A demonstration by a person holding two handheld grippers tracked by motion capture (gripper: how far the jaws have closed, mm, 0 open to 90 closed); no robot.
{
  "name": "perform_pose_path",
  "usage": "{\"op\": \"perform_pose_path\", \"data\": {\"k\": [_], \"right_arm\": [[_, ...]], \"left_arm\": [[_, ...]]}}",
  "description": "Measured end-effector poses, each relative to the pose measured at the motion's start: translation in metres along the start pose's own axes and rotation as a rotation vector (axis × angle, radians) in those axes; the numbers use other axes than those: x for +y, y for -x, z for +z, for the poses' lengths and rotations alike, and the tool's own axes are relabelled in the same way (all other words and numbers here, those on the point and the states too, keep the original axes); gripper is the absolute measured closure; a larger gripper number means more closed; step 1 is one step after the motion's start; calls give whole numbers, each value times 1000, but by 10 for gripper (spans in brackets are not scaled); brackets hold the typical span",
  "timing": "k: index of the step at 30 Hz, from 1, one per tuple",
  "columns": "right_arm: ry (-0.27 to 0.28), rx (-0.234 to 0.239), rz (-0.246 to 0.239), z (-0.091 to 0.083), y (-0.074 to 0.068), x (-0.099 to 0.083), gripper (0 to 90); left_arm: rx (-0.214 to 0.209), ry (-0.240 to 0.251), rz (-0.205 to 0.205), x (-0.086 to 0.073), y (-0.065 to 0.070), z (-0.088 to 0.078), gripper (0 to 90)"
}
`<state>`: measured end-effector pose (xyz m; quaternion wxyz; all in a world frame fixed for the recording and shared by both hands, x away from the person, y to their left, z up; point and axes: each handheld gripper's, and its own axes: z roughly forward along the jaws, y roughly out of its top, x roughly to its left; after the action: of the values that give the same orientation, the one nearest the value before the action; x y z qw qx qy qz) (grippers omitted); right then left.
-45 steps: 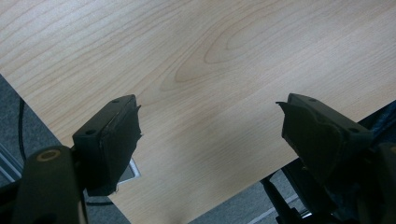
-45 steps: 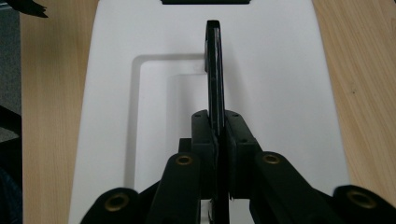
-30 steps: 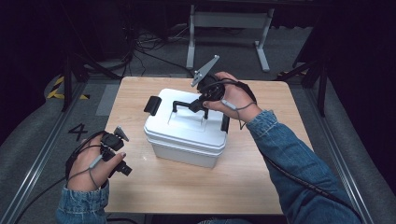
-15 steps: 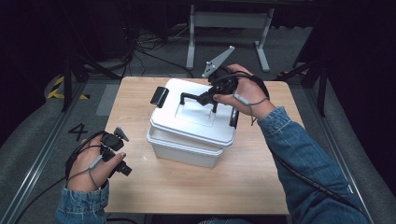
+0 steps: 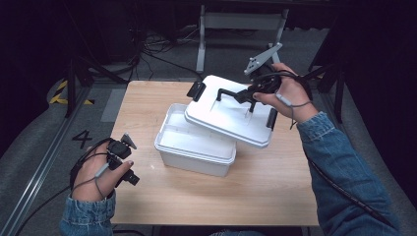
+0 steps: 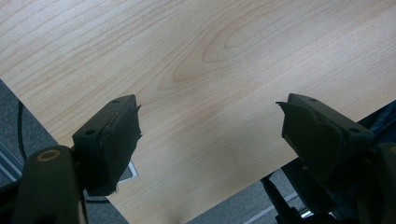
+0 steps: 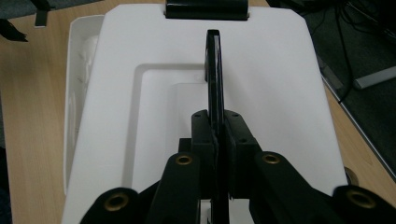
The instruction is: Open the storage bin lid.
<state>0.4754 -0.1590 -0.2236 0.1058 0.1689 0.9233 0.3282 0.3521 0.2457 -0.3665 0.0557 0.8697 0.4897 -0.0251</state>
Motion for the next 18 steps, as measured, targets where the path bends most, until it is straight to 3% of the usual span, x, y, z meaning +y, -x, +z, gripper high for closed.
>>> {"op": "perform_pose_path", "data": {"k": [18], "right_arm": [[-23, -115, 153, -34, 44, -62, 846]], "left_arm": [[-3, -5, -9, 1, 1, 1, 201]]}}
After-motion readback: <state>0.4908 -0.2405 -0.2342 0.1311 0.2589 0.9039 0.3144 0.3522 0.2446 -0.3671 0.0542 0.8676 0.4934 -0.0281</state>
